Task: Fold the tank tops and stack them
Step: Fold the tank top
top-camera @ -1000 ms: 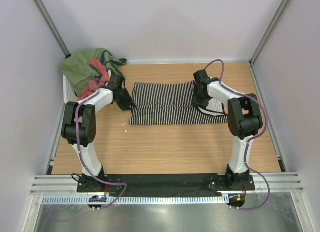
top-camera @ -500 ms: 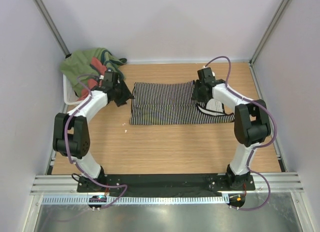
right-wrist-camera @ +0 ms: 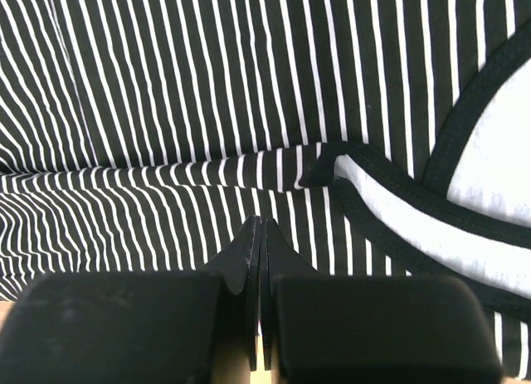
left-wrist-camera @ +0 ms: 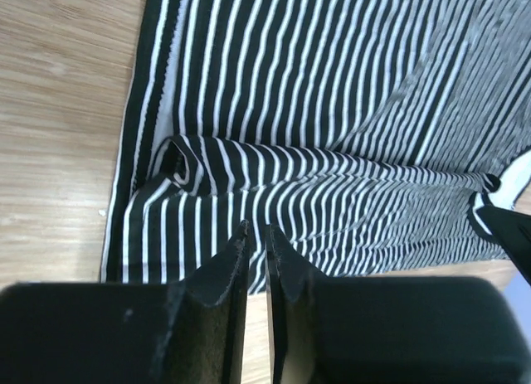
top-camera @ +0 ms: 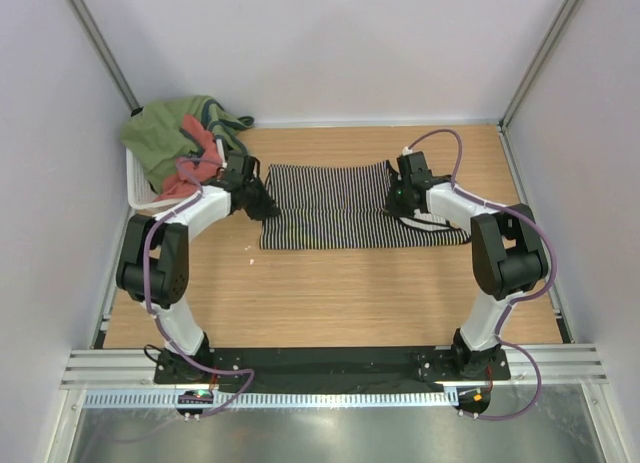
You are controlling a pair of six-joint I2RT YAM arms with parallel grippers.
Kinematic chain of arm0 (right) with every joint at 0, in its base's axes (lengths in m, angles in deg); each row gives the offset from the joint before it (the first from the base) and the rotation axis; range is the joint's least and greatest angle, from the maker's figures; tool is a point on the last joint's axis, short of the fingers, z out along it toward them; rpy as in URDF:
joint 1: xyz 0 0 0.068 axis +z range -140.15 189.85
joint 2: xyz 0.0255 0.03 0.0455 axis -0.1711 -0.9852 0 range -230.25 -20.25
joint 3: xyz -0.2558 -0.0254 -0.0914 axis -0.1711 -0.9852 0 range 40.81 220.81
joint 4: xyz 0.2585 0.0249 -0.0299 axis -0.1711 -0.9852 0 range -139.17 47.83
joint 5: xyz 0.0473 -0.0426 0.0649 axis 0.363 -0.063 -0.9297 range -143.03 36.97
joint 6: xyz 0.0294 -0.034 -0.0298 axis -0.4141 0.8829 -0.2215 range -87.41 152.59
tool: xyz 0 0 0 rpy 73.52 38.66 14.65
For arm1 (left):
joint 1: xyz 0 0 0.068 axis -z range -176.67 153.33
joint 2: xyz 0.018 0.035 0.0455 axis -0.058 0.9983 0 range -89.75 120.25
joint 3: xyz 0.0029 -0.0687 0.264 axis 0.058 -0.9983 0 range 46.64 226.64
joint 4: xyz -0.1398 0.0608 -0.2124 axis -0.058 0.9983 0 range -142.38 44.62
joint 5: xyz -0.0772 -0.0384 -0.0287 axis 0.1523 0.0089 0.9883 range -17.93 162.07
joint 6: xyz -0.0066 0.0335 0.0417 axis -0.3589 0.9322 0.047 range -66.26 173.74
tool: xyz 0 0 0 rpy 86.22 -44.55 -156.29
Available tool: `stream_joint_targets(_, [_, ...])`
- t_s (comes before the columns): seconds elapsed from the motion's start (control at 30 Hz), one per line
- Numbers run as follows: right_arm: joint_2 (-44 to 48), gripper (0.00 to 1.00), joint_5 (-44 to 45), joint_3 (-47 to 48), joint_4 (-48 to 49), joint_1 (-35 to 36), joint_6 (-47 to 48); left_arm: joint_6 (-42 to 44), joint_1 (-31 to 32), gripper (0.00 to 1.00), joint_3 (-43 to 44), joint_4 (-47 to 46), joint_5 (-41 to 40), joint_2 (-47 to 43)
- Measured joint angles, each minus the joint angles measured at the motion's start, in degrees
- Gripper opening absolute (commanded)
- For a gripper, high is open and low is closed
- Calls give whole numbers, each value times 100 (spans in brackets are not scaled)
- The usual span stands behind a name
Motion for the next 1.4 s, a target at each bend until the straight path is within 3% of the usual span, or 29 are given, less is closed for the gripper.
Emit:
stream_joint_targets(0.5, [-76, 1, 59, -166, 490, 0, -17, 101, -61, 9, 400, -15, -269, 876])
stream_joint_targets(0.73, [-411, 1, 671, -17, 356, 0, -144, 142, -284, 10, 566, -13, -481, 1141])
stream_joint_targets(0.93, [-490, 7, 935, 116, 212, 4, -175, 293, -214, 43, 570, -11, -739, 1036])
stream_joint_targets(1.13, [-522, 13, 1187, 813, -302, 0, -118, 474, -94, 46, 782, 170, -1329, 654])
stream_joint_targets(1.4, [-994, 20, 1443, 2273, -448, -33, 101, 811, -105, 45, 2680, 507, -1740, 1211])
